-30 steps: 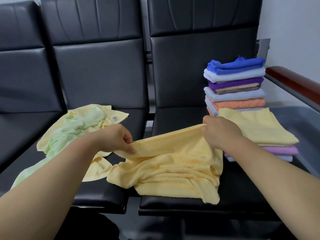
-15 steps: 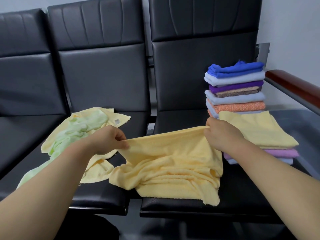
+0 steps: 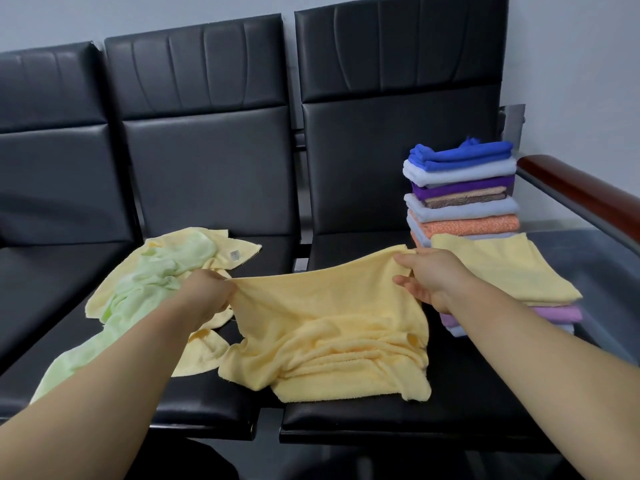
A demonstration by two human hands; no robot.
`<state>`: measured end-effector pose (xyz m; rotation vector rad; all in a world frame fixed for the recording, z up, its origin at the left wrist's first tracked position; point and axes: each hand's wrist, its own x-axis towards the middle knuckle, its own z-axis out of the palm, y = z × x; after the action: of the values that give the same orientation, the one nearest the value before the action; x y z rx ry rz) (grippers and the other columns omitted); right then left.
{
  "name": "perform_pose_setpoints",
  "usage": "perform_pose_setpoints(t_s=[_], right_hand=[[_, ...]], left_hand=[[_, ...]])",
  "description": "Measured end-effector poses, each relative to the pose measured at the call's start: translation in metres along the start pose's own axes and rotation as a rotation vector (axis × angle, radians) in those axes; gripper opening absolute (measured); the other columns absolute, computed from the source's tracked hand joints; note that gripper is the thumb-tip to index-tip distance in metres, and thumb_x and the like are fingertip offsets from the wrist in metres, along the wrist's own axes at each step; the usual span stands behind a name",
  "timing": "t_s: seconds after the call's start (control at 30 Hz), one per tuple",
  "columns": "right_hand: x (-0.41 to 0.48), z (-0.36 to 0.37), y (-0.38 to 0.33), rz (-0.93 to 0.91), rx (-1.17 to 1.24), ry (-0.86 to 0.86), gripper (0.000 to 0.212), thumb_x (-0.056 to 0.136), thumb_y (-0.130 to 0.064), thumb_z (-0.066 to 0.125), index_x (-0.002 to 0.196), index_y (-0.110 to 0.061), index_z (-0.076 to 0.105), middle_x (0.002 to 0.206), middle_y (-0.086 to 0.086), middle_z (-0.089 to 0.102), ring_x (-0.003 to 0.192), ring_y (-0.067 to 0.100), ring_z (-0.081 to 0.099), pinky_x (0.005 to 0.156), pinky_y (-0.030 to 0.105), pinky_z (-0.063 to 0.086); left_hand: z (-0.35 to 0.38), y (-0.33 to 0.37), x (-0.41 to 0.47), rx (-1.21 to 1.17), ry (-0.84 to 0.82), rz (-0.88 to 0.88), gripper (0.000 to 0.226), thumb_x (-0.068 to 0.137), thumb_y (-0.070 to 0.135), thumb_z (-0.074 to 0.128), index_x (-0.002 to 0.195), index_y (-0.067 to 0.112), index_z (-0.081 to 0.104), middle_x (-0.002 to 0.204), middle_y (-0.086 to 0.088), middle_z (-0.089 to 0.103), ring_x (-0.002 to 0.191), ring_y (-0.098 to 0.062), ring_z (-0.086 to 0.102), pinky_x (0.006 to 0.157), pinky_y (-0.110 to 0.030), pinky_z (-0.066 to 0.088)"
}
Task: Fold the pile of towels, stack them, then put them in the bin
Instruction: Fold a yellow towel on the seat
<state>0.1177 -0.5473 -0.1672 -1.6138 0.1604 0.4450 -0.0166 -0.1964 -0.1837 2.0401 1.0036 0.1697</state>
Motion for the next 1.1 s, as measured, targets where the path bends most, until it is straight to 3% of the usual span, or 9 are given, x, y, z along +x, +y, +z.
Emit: perform_pose_setpoints(t_s=[0.1,0.2,0.3,0.4,0.47,0.53,0.67,0.87,1.1], right_hand=[[0.001,0.009,-0.01,0.007,0.051,0.007,0.053,0.104,-0.021,0.063,0.153,-0.019,0.044,0.107,0.002,0.058,0.091,0.018,0.075,0.061,0.028,0.058],[0.004,0.019,-0.031,-0.034,0.117,0.011,0.049,0.105,-0.019,0.06,0.151,-0.021,0.045,0.1,0.002,0.056,0.094,0.021,0.075,0.073,0.033,0.061],[0.012,0.026,-0.069,-0.18,0.133,0.019,0.027,0.105,-0.02,0.06,0.131,-0.026,0.055,0.109,0.008,0.07,0.098,0.021,0.074,0.092,0.038,0.061],[0.011,0.031,-0.113,-0.377,0.205,0.024,0.002,0.105,-0.021,0.06,0.106,-0.022,0.058,0.103,0.003,0.07,0.097,0.017,0.072,0.093,0.032,0.058],[0.006,0.029,-0.134,-0.481,0.212,0.033,0.01,0.105,-0.021,0.061,0.094,-0.021,0.062,0.104,0.004,0.073,0.099,0.016,0.072,0.094,0.03,0.056],[0.002,0.023,-0.142,-0.568,0.149,0.045,0.01,0.104,-0.023,0.061,0.102,-0.017,0.069,0.109,0.005,0.076,0.102,0.014,0.074,0.095,0.03,0.057],[-0.013,0.009,-0.12,-0.614,-0.11,0.127,0.023,0.102,-0.035,0.058,0.106,-0.017,0.072,0.1,0.001,0.074,0.096,0.017,0.069,0.083,0.034,0.054],[-0.03,-0.001,-0.021,-0.497,-0.558,0.09,0.036,0.098,-0.025,0.06,0.064,-0.019,0.049,0.065,-0.002,0.049,0.065,0.019,0.047,0.062,0.037,0.034],[-0.02,0.009,0.036,-0.359,-0.81,-0.009,0.029,0.101,-0.035,0.05,0.076,-0.02,0.05,0.08,0.002,0.058,0.074,0.02,0.055,0.061,0.035,0.038]], left_hand=[[0.002,0.011,0.002,-0.331,0.009,-0.113,0.009,0.095,0.006,0.054,0.098,0.004,0.063,0.085,-0.012,0.064,0.068,-0.023,0.064,0.047,-0.023,0.04],[-0.005,0.03,0.009,-0.557,0.011,-0.061,0.01,0.092,0.005,0.062,0.101,0.001,0.067,0.091,-0.015,0.067,0.072,-0.024,0.067,0.064,-0.029,0.058],[-0.032,0.061,0.012,-0.671,0.036,0.09,0.009,0.082,0.005,0.07,0.09,0.004,0.07,0.084,-0.013,0.066,0.075,-0.026,0.062,0.079,-0.036,0.053],[-0.061,0.097,0.013,-0.772,0.1,0.27,0.004,0.088,0.012,0.071,0.086,0.008,0.069,0.085,-0.012,0.067,0.076,-0.022,0.062,0.079,-0.035,0.054],[-0.076,0.117,0.01,-0.83,0.132,0.368,0.009,0.096,0.011,0.067,0.087,0.01,0.066,0.086,-0.009,0.069,0.076,-0.019,0.065,0.078,-0.032,0.053],[-0.088,0.126,0.003,-0.873,0.133,0.442,0.014,0.1,0.011,0.062,0.087,0.013,0.064,0.087,-0.008,0.07,0.08,-0.017,0.068,0.078,-0.029,0.055],[-0.092,0.104,-0.017,-0.643,0.178,0.495,0.011,0.099,0.016,0.062,0.091,0.012,0.067,0.076,0.0,0.061,0.067,-0.013,0.053,0.066,-0.026,0.046],[-0.05,0.026,-0.028,-0.18,0.164,0.429,0.015,0.096,0.02,0.064,0.082,0.017,0.068,0.074,0.004,0.061,0.07,-0.015,0.053,0.065,-0.031,0.042],[-0.035,-0.01,-0.026,-0.032,0.065,0.317,0.016,0.099,0.02,0.056,0.09,0.011,0.066,0.085,-0.007,0.062,0.079,-0.024,0.054,0.07,-0.036,0.043]])
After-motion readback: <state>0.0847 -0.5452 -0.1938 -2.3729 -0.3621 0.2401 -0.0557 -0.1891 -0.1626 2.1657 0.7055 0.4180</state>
